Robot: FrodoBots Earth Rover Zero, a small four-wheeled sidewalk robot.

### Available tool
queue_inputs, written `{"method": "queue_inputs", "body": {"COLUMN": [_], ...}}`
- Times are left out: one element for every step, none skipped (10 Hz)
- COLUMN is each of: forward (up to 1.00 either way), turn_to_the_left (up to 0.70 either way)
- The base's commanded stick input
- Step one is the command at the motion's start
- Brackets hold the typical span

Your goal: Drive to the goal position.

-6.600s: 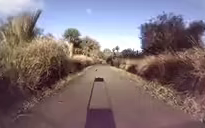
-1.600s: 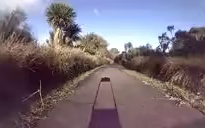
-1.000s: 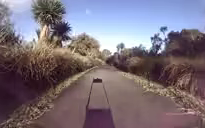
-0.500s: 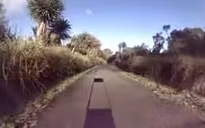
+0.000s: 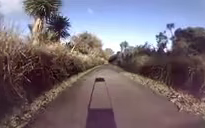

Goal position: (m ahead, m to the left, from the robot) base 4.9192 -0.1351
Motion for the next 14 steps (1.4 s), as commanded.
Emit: {"method": "queue_inputs", "body": {"forward": [1.00,1.00,1.00,1.00,1.00,1.00,1.00,1.00,1.00,1.00,1.00,1.00,1.00,1.00], "turn_to_the_left": [0.00,0.00,0.00,-0.11,-0.25,-0.39,-0.28,-0.15,-0.02,0.00,0.00,0.00,0.00,0.00]}}
